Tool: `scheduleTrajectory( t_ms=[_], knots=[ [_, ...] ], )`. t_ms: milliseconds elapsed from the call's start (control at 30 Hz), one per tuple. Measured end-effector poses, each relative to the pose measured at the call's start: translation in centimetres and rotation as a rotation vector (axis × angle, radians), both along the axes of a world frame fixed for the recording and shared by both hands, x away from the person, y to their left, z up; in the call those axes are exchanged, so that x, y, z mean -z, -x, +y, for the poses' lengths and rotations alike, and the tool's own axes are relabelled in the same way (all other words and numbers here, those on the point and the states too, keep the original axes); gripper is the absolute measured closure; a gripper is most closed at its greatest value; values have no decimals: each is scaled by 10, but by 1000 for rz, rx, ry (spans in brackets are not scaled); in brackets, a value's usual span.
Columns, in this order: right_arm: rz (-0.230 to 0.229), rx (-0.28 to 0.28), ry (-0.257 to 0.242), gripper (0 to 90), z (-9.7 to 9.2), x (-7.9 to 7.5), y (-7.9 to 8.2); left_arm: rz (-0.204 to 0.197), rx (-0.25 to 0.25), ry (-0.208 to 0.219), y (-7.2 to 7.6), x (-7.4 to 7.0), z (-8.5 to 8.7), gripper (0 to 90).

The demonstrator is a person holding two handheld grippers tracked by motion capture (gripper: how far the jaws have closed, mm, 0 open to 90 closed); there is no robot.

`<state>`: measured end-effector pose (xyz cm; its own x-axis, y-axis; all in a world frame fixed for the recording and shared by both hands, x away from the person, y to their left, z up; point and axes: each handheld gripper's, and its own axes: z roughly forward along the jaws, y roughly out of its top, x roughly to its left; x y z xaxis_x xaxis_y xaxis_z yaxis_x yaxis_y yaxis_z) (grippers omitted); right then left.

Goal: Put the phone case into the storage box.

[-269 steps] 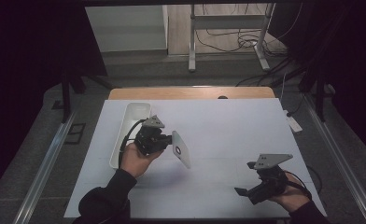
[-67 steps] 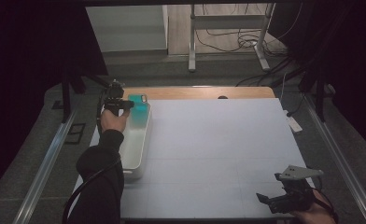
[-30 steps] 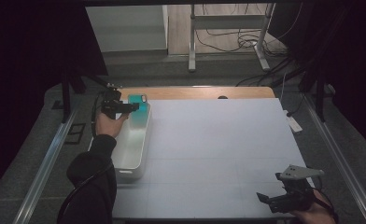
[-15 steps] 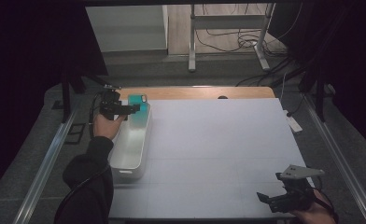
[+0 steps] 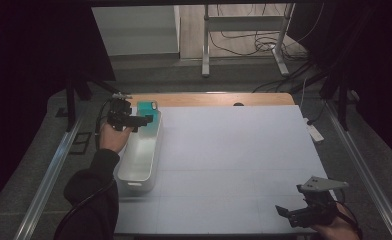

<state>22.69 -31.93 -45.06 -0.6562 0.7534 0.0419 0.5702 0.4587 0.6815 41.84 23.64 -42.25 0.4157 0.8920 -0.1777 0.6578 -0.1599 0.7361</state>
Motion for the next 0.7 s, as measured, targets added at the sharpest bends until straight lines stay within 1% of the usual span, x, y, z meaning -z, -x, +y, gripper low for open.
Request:
scheduleTrajectory(
  t_ms=[233,467,567,700],
  knots=[
    [-9,12,-1,0,0,0,1,-23,30,2,8,-1,-2,21],
    [-12,14,4,0,0,0,1,-51,63,-18,18,-2,-6,12],
    [-13,13,5,0,0,0,1,-61,71,-9,22,-1,-8,10],
    [-11,11,5,0,0,0,1,-65,78,-12,26,-1,-9,10]
  ],
)
